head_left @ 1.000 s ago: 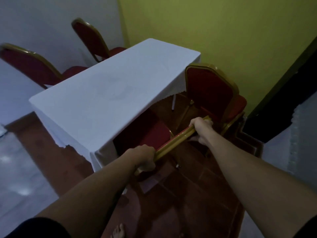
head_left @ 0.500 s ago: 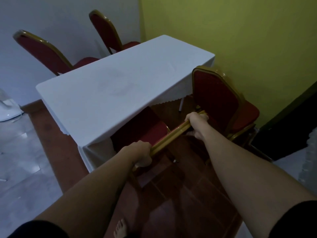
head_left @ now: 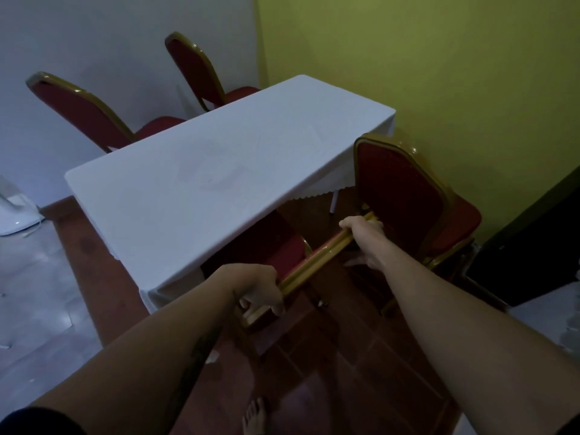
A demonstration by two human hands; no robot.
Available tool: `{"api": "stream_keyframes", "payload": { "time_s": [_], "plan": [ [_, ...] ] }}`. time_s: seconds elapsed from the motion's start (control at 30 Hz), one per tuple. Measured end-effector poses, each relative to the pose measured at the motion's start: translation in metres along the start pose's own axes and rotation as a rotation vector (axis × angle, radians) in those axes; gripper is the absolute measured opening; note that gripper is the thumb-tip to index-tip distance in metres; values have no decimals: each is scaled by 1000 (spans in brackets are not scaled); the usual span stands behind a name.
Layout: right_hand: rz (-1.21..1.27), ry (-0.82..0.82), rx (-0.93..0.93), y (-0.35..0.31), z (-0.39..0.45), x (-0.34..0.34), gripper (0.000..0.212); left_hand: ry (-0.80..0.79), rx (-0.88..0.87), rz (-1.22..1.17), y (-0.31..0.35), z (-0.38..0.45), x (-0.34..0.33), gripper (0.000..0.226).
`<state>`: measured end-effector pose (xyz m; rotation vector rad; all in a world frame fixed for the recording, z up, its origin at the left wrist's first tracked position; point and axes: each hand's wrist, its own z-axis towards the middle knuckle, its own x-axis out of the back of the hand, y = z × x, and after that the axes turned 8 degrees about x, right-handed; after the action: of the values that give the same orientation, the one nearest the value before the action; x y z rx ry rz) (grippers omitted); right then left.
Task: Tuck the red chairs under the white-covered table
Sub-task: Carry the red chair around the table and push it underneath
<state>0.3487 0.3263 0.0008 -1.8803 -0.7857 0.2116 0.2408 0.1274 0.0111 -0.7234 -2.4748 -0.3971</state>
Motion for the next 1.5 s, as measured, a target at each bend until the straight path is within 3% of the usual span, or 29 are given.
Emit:
{"api": "stream_keyframes", "payload": {
  "time_s": [0.1,0.23,0.33,0.53,0.67,0.87,1.0,1.1,1.27,1.37,1.5],
  "plan": [
    [-111,-18,-12,-6,6,19,57,42,-150,-79,16,-2,35,53],
    [-252,48,56,-27,17,52,76,391,-391,-45,49,-9,91,50],
    [-382,112,122,-43,22,79,81,532,-509,2,78,-3,123,40],
    [-611,227,137,-62,37,131,87,578,-606,30,145,25,157,42],
    [-670,220,170,-71,73,168,85,594,-633,22,199,54,174,44],
    [-705,65,189,-70,146,210,84,637,-617,-1,282,101,195,51],
    [-728,-83,175,-62,189,223,88,651,-508,166,329,134,202,65],
    [-741,-199,160,-59,212,223,88,805,-436,402,347,160,203,73],
    [-739,-278,216,-48,233,222,81,755,-337,595,363,190,217,48],
    [-734,-329,215,-49,239,224,79,820,-267,694,376,197,219,27],
    [-739,-347,214,-51,242,227,80,887,-226,713,383,200,212,22]
  ]
}}
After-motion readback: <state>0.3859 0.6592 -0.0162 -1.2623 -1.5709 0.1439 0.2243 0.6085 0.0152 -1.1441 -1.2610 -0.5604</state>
